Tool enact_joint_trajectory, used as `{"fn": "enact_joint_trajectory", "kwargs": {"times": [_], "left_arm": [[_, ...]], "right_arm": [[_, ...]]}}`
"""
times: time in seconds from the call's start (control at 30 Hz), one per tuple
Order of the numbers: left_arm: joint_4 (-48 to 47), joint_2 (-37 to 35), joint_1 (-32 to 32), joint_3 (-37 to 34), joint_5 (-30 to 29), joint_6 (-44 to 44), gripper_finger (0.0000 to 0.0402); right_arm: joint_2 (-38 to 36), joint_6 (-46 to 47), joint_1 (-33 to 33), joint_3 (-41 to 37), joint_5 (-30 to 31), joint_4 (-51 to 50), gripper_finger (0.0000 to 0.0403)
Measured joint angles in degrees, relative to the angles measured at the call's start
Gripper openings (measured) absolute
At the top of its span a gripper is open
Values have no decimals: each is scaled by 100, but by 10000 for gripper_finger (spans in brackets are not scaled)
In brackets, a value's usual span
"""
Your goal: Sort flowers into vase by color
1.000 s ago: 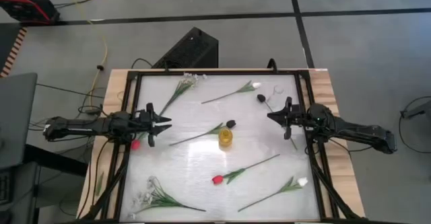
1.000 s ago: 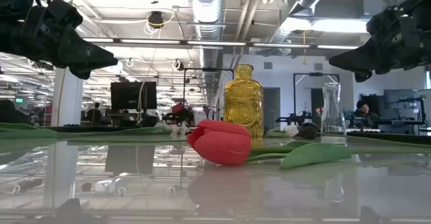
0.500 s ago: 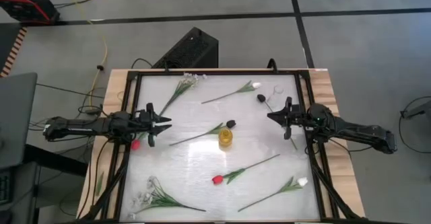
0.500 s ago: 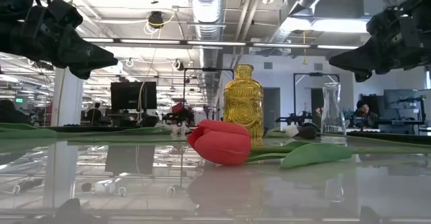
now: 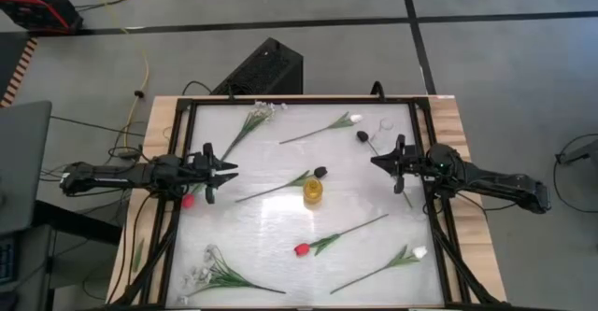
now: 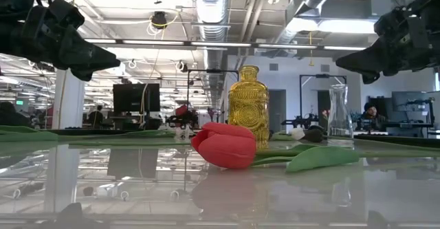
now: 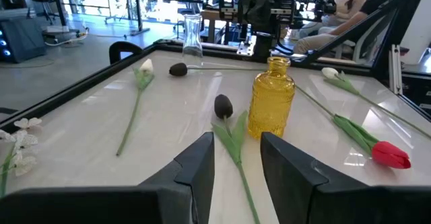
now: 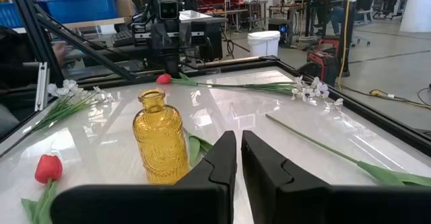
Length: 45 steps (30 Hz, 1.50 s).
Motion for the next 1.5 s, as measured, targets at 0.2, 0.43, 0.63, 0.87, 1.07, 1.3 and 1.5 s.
{"fn": "enact_joint_trajectory", "kwargs": {"times": [0.2,0.43,0.63,0.87,1.07,1.3,1.5], "left_arm": [[0,0,2,0,2,0,109],[0,0,1,0,2,0,109],[0,0,2,0,0,0,109],[0,0,0,0,0,0,109],[0,0,1,0,1,0,109],[26,0,1,0,2,-98,109],[111,-1,1,0,-513,-500,109]], "right_arm": [[0,0,2,2,0,-2,54],[0,0,1,0,0,-1,54],[0,-1,1,0,0,-1,54],[0,-1,0,1,0,-2,54],[0,-1,0,1,0,-1,54],[0,14,1,1,-3,88,54],[-2,1434,5,0,-31,935,54]]}}
